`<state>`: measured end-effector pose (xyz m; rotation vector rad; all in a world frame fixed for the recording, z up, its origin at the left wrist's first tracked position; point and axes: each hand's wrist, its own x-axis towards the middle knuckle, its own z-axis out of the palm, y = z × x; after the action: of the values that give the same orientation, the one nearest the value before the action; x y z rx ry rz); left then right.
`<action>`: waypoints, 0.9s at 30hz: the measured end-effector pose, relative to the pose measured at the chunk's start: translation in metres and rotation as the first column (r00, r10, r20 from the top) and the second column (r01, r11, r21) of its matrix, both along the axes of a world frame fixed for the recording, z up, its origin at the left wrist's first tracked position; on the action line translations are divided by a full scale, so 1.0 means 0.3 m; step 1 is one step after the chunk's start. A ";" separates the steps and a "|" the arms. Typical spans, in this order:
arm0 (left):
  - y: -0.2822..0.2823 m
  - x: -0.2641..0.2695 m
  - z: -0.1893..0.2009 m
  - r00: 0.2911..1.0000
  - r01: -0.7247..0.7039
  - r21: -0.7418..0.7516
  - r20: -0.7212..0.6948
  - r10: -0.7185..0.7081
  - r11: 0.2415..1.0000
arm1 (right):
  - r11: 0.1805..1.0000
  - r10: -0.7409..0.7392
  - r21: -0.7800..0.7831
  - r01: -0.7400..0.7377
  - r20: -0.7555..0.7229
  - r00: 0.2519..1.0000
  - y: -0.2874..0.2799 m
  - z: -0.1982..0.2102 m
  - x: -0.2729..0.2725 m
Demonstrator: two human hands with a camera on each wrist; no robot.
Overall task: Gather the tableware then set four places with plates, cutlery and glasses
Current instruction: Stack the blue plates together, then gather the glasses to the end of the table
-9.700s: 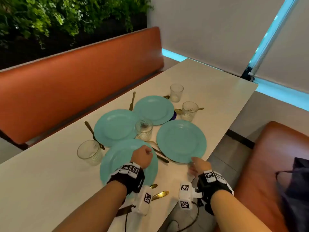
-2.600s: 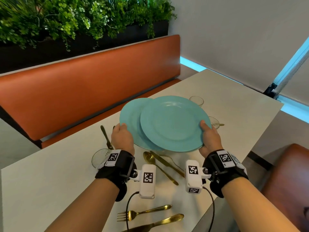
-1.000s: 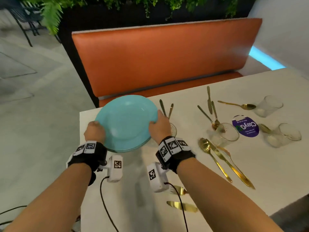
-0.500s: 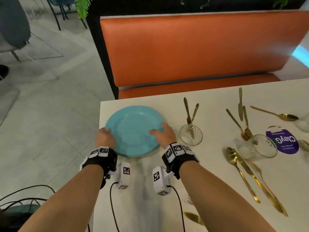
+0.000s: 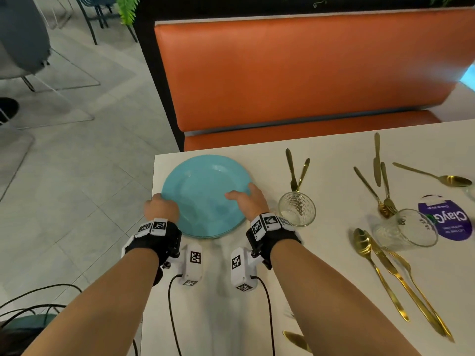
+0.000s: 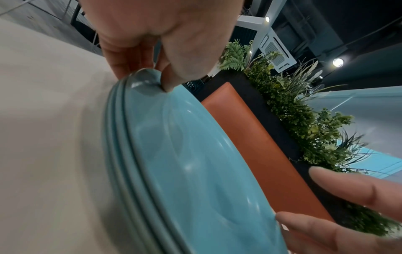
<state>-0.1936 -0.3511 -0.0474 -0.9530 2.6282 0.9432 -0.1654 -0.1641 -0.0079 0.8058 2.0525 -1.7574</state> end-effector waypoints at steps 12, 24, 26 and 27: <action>0.012 0.003 0.025 1.000 -0.008 0.025 -0.013 0.009 1.000 | 1.000 0.000 0.021 -0.001 0.033 0.999 0.000 0.002 -0.001; 0.067 0.033 0.041 0.982 -0.086 0.127 -0.155 0.105 0.988 | 0.989 0.113 0.102 -0.108 -0.042 0.993 0.030 0.021 0.081; 0.109 0.044 0.068 0.975 -0.099 0.093 -0.192 0.116 0.991 | 0.977 0.167 0.142 -0.159 -0.052 0.985 0.042 0.034 0.114; 0.133 0.049 0.083 0.969 -0.097 0.082 -0.221 0.113 0.992 | 0.970 0.194 0.162 -0.182 -0.062 0.979 0.050 0.047 0.132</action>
<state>-0.1789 -0.3112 -0.0224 -1.0327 2.7271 1.2286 -0.1257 -0.1489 0.0063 0.5694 2.2574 -1.5648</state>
